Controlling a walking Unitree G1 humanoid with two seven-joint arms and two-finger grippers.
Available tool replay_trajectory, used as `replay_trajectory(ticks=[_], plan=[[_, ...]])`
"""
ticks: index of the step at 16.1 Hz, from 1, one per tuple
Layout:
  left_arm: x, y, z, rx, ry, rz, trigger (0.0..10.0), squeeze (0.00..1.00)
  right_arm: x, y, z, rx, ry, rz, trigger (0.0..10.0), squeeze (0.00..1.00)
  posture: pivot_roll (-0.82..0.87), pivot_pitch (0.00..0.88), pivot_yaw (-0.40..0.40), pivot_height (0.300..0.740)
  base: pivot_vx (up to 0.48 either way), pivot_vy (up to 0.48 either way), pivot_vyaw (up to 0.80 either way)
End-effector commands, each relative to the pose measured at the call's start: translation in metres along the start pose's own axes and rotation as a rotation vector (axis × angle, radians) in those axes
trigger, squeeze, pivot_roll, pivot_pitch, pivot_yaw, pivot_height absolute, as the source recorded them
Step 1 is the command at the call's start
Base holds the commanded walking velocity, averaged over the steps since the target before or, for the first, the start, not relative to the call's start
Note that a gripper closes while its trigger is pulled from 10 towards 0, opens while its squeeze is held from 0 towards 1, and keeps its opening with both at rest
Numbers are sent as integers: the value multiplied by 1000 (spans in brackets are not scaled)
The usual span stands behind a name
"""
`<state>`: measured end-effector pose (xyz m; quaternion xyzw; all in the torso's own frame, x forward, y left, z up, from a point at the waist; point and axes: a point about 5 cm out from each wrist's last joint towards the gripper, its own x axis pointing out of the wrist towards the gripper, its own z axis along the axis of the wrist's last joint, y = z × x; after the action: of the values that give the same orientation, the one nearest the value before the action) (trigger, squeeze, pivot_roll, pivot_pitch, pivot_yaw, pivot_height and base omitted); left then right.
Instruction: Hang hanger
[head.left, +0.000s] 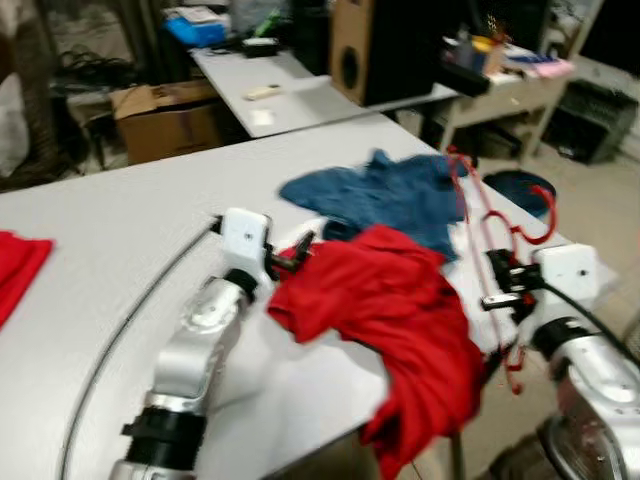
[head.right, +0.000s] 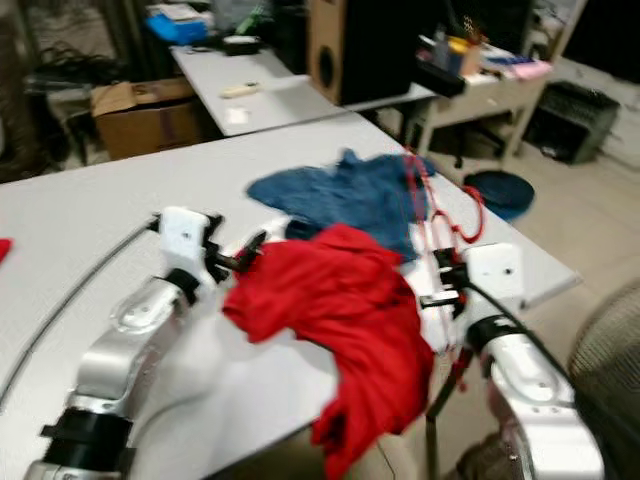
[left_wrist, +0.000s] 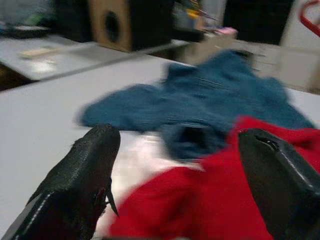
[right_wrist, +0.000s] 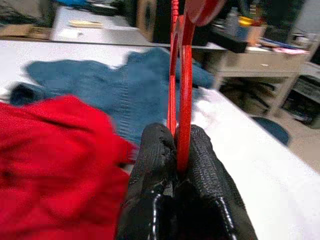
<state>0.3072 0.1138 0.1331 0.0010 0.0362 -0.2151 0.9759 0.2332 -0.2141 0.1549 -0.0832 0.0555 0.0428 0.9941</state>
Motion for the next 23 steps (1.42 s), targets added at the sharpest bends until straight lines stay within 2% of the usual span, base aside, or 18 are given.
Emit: replay_trajectory(ticks=[1,3,5,6,7,8,9,10,11,13,14,16,19,21,23], plan=[[1,15,-2,-1,42,20,10000,1000,1,-1,6,-16,-19,38,10000,0,-128,0,29,740,0,0,0],[7,31,-5,24,107,-12,10000,1000,-3,-12,10,-47,0,128,10000,0,-125,0,34,740,0,0,0],[8,31,-7,14,123,-55,10000,1000,-6,-14,10,-61,14,171,10000,0,-122,0,47,740,0,0,0],[7,27,-10,6,153,-110,10000,1000,-8,-13,8,-84,35,221,10000,0,-128,0,84,740,0,0,0],[1,25,-20,4,202,-181,10000,1000,-16,-7,7,-148,65,327,10000,0,-141,0,105,740,0,0,0],[-1,24,-23,-3,214,-207,10000,1000,-18,-6,7,-148,69,349,10000,0,-139,0,103,740,0,0,0],[-10,25,-29,13,248,-289,10000,0,-22,-1,7,-142,80,409,10000,0,-124,0,87,740,0,0,0],[-16,31,-37,44,288,-302,10000,0,-22,1,7,-146,88,455,10000,0,-123,0,86,740,0,0,0],[-18,36,-41,74,305,-285,7294,0,-21,0,8,-155,86,475,10000,0,-119,0,73,740,0,0,0],[-19,39,-47,60,309,-288,0,0,-18,0,9,-169,76,471,10000,0,-119,0,64,740,0,0,0],[-20,37,-55,3,313,-279,0,0,-15,-5,10,-202,72,437,10000,0,-115,0,64,740,0,0,0],[-22,29,-61,-59,301,-311,0,0,-16,-7,16,-189,44,426,10000,0,-125,0,49,740,0,0,0],[-21,21,-71,-170,260,-319,0,0,-18,-1,12,-170,46,443,10000,0,-111,0,29,740,0,0,0],[-20,14,-73,-216,242,-352,0,0,-16,3,9,-164,43,448,10000,0,-108,0,33,740,0,0,0],[-20,11,-73,-227,240,-363,0,0,-15,4,9,-161,38,444,10000,0,-108,0,39,740,0,0,0]])
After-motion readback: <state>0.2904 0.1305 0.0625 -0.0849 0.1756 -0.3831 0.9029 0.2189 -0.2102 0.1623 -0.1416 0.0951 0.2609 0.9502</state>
